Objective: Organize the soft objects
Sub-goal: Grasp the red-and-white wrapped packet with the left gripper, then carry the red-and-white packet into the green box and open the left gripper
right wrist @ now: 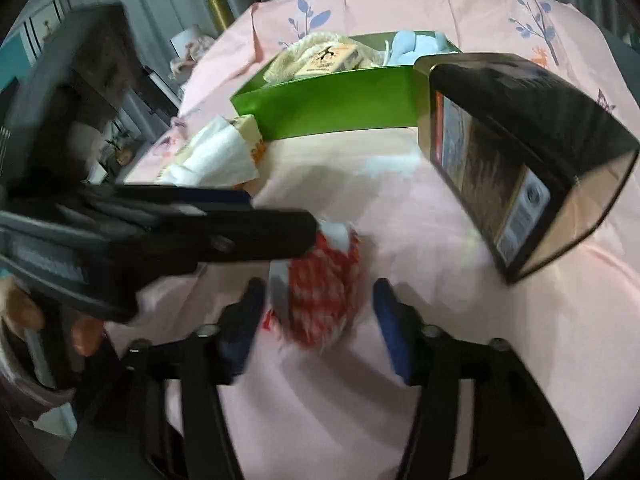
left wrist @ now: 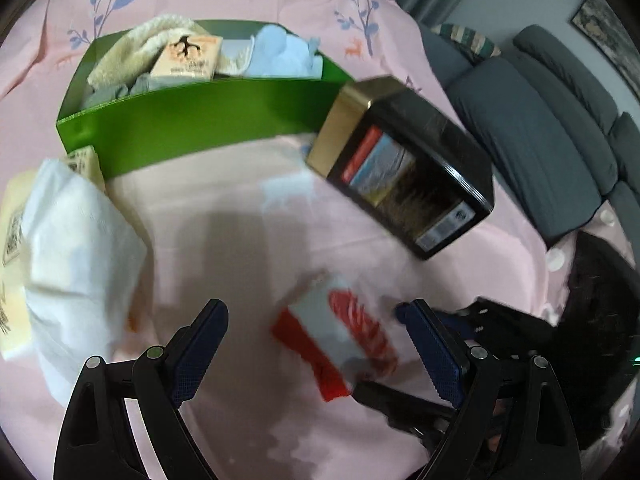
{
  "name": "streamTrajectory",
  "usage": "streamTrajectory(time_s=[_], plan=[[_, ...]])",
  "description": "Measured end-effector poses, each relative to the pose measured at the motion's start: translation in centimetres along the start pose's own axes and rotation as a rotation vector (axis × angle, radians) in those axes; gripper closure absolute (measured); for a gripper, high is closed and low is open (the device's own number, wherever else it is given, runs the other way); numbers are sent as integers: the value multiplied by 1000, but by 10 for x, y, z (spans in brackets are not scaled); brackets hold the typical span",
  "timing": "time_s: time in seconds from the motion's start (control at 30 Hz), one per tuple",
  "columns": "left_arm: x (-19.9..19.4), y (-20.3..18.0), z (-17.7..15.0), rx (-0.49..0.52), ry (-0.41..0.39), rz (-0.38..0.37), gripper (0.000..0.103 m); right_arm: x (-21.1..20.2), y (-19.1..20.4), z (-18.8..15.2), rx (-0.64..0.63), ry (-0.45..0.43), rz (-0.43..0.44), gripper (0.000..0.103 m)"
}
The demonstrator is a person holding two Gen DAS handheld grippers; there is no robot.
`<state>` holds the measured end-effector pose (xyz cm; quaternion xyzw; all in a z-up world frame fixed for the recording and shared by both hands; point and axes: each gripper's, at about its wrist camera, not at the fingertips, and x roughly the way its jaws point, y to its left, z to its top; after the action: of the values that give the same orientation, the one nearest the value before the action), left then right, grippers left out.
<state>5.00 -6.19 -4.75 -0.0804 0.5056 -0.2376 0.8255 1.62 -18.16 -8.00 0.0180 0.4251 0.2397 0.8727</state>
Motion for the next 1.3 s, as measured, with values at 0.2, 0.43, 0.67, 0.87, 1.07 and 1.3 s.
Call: streamTrajectory(time_s=[0.2, 0.43, 0.67, 0.87, 1.07, 1.3], plan=[[7, -4, -8, -20, 16, -7, 12, 1, 2, -8, -15, -28, 15, 34], [14, -9, -16, -34, 24, -22, 14, 5, 4, -10, -18, -48, 28, 42], [19, -12, -16, -34, 41, -30, 47, 10, 2, -14, -2, -38, 33, 59], [16, -14, -19, -41, 28, -35, 51, 7, 5, -15, -9, -55, 26, 69], [6, -20, -16, -21, -3, -22, 51, 0, 6, -13, -9, -97, 35, 70], [-6, -21, -11, -8, -42, -19, 51, -8, 11, -6, -15, -133, 37, 70]])
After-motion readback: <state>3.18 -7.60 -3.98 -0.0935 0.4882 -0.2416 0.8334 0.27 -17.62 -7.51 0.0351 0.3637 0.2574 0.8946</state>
